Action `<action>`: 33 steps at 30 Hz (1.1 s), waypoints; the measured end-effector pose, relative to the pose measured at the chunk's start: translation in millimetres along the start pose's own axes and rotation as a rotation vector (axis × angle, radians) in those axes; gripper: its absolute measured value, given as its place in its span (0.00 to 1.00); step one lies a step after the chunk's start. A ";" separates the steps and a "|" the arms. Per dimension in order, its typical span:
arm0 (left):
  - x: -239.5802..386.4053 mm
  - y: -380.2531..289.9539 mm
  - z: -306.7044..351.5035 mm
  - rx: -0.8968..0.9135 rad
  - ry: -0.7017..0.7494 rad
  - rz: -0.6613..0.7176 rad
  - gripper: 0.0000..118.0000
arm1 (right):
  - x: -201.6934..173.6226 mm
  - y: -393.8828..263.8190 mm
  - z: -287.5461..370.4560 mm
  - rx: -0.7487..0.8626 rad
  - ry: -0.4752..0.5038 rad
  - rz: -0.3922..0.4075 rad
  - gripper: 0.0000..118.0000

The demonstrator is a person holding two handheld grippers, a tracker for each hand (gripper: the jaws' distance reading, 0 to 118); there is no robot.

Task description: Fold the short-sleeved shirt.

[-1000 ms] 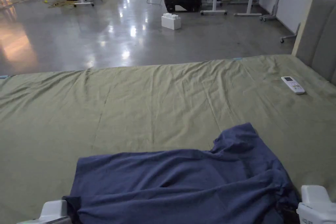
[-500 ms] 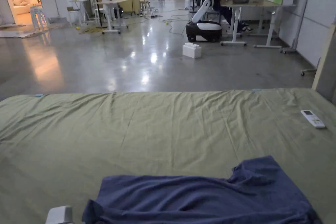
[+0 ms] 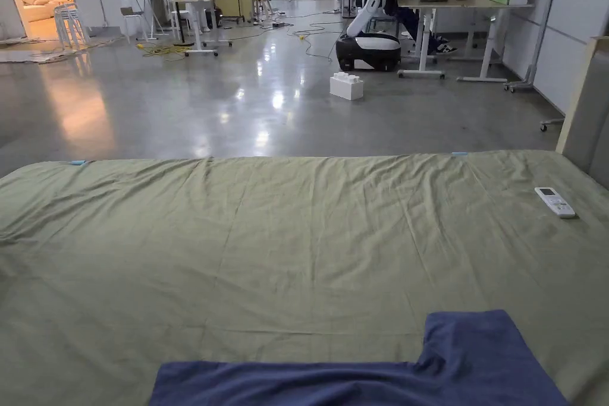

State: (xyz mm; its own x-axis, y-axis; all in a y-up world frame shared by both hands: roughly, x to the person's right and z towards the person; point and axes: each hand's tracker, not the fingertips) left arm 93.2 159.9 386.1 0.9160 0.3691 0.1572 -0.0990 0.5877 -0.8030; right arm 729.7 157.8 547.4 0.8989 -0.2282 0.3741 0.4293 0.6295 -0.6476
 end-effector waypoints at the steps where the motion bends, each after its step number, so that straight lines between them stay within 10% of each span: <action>1: -2.5 -3.9 -2.9 -0.003 -0.002 0.003 0.07 | 0.0 -4.4 -0.2 -0.004 0.002 0.001 0.04; 11: -14.1 -21.5 -36.8 -0.007 0.053 -0.005 0.07 | 12.1 -14.4 -30.1 0.028 -0.002 0.048 0.05; 13: -15.6 -21.2 -41.6 0.003 0.072 0.016 0.16 | 12.1 -16.4 -33.6 0.035 -0.025 0.061 0.33; 16: -23.8 -23.6 -41.0 0.020 0.175 -0.004 0.67 | 17.3 -21.9 -34.0 0.048 -0.083 0.059 0.77; 18: -27.1 -26.2 -34.1 0.067 0.166 -0.017 0.81 | 24.8 -26.8 -24.5 0.107 -0.051 0.017 0.78; 23: -13.5 -26.1 36.3 0.294 0.187 -0.050 0.81 | 18.4 -27.6 23.6 0.324 -0.036 -0.010 0.78; 31: 111.4 -29.9 147.5 0.749 0.344 -0.463 0.79 | -76.1 -17.1 108.0 0.665 0.011 0.367 0.79; 33: 131.1 -30.2 151.8 0.784 0.389 -0.463 0.79 | -91.9 -11.1 110.3 0.626 -0.030 0.339 0.79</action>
State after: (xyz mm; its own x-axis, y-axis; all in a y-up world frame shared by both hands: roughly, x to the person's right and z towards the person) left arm 157.3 299.9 518.2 0.9793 -0.1970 0.0464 0.2003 0.9765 -0.0801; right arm 632.6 253.7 593.4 0.9675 0.0705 0.2430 -0.0125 0.9726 -0.2322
